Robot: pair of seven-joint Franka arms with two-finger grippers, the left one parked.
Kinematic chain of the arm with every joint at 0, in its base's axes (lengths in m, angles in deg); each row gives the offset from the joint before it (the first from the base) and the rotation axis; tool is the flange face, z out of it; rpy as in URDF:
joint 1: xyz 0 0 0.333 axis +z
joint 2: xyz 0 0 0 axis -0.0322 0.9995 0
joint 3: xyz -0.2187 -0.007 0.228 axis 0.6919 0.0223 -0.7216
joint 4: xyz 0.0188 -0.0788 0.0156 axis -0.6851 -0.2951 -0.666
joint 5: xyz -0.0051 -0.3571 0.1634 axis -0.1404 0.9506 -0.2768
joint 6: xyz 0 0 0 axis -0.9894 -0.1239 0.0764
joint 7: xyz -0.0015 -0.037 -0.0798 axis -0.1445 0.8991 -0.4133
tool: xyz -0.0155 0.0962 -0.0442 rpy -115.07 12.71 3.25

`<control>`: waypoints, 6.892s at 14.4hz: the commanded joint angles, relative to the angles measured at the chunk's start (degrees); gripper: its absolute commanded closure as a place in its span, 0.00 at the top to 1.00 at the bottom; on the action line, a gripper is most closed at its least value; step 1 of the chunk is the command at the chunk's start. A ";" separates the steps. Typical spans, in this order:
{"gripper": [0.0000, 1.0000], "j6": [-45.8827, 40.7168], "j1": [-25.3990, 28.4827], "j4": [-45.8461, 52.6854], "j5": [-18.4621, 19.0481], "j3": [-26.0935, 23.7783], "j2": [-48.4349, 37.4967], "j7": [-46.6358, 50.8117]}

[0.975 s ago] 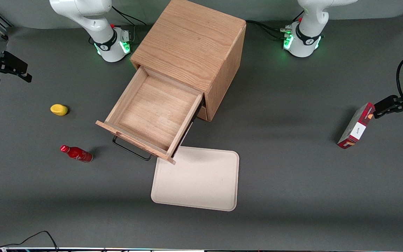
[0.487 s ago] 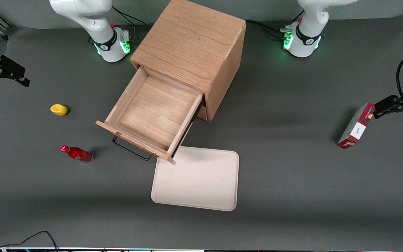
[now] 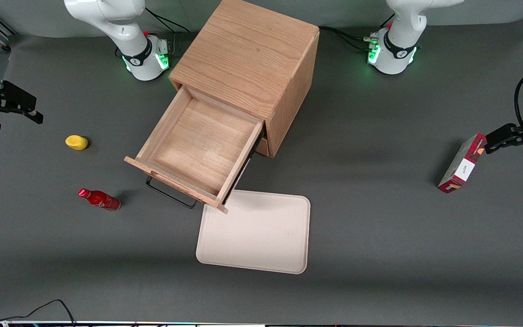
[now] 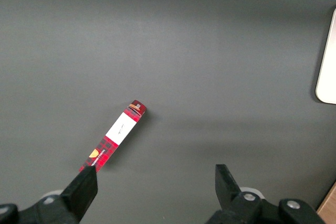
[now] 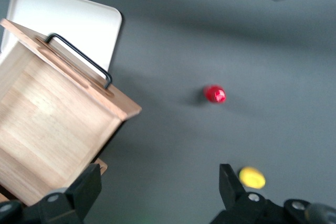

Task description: Close top drawer

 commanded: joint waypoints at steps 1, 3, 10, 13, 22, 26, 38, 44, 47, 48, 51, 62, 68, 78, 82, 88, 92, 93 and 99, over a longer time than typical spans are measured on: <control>1.00 -3.17 1.21 15.61 -0.85 -2.16 11.64 -2.91; 1.00 -2.82 2.69 22.28 -0.68 -4.10 17.62 -2.91; 1.00 -1.94 3.05 23.55 -0.07 -7.88 20.11 -8.85; 1.00 -1.85 3.14 22.41 0.73 -7.97 21.07 -20.63; 1.00 -1.67 4.55 22.23 1.78 -9.81 26.86 -23.21; 1.00 -1.85 4.37 22.14 1.26 -10.96 30.82 -23.56; 1.00 0.35 4.11 21.88 -3.31 -11.13 38.82 -24.46; 1.00 2.28 4.11 19.60 -4.37 -11.13 39.27 -23.57; 1.00 4.30 4.11 17.40 -4.55 -11.13 39.27 -23.57; 1.00 5.43 4.11 16.87 -4.63 -11.22 39.35 -23.57; 1.00 6.41 3.76 14.59 -4.89 -11.22 39.18 -23.57; 1.00 9.21 3.58 -2.88 -11.75 -11.22 27.60 -18.47; 1.00 16.51 3.76 -15.99 -17.28 -11.22 20.73 -18.38; 1.00 21.88 3.85 -30.85 -22.73 -13.42 10.54 -14.87; 1.00 24.16 3.93 -35.85 -25.54 -13.60 7.11 -14.51; 1.00 27.68 4.20 -42.63 -28.54 -15.26 2.80 -14.43; 1.00 27.68 3.94 -43.69 -28.80 -17.10 1.30 -11.45; 1.00 27.77 3.93 -43.69 -29.50 -17.72 1.30 -11.18; 1.00 31.90 3.93 -47.99 -32.06 -20.45 -1.07 -10.91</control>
